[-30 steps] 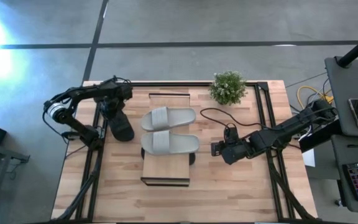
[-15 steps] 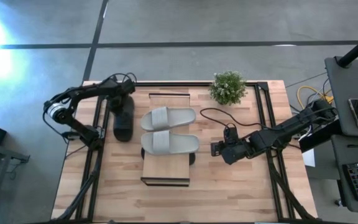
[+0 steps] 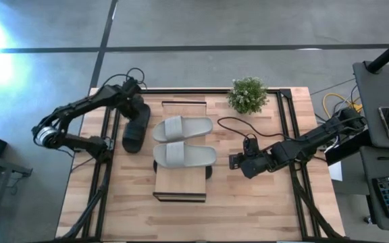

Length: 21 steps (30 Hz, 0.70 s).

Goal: Pick and place slides into the shelf
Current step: Move the black slide under the shelf

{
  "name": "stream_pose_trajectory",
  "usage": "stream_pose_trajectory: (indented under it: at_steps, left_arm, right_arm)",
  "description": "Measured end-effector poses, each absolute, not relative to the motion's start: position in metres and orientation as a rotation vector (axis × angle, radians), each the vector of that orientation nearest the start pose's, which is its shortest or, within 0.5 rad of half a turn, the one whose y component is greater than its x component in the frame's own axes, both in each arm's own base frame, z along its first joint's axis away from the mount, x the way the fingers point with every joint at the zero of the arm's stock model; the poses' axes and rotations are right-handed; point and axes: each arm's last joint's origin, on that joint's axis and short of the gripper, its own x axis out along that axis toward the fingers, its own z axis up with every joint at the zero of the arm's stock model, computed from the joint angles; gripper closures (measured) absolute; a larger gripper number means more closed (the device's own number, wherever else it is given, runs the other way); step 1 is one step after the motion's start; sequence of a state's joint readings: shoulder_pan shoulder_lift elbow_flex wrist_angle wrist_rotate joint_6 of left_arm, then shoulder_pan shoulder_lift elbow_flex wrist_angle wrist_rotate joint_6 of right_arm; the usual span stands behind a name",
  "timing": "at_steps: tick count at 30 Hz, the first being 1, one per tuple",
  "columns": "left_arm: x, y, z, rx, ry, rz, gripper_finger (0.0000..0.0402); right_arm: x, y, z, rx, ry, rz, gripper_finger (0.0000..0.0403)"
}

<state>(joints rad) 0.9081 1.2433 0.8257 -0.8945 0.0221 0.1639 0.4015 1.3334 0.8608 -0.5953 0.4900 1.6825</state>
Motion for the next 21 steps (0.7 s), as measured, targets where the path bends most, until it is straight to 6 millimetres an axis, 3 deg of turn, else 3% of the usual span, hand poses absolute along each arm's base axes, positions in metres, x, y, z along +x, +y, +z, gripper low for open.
stream_pose_trajectory:
  at_steps: [5, 12, 21]
  left_arm:
    - [0.116, 0.144, 0.233, -0.584, 1.190, 0.653, 0.0400]
    - [0.111, 0.118, 0.251, -0.858, 0.978, 0.407, 0.0400]
    - [0.113, 0.080, 0.269, -0.944, 0.915, 0.377, 0.0400]
  right_arm:
    - [0.234, 0.084, 0.220, 1.085, 0.605, -0.810, 0.0394]
    - [0.233, 0.084, 0.219, 1.079, 0.606, -0.815, 0.0394]
    - [0.233, 0.084, 0.219, 1.079, 0.606, -0.816, 0.0394]
